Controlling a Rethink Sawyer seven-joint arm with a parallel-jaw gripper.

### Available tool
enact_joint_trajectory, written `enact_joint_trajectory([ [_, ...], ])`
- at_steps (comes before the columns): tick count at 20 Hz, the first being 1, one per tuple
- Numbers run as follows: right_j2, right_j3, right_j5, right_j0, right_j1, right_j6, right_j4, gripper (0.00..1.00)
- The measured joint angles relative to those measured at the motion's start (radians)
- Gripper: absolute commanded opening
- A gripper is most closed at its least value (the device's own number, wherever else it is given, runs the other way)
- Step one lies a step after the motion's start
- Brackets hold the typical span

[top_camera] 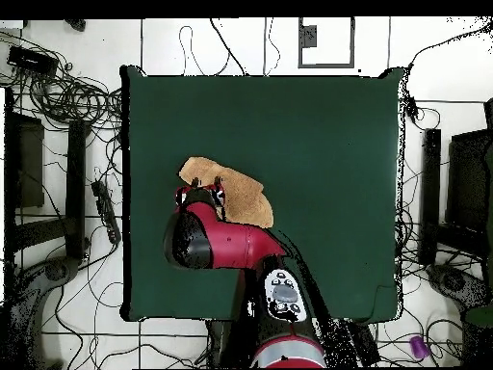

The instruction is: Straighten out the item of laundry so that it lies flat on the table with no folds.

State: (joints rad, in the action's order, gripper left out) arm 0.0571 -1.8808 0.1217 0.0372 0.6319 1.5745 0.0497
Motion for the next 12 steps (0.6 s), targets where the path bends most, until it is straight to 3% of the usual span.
enact_joint_trajectory([
  [12,0.008,-0.001,-0.007,0.017,0.006,0.000,0.000,1.00],
])
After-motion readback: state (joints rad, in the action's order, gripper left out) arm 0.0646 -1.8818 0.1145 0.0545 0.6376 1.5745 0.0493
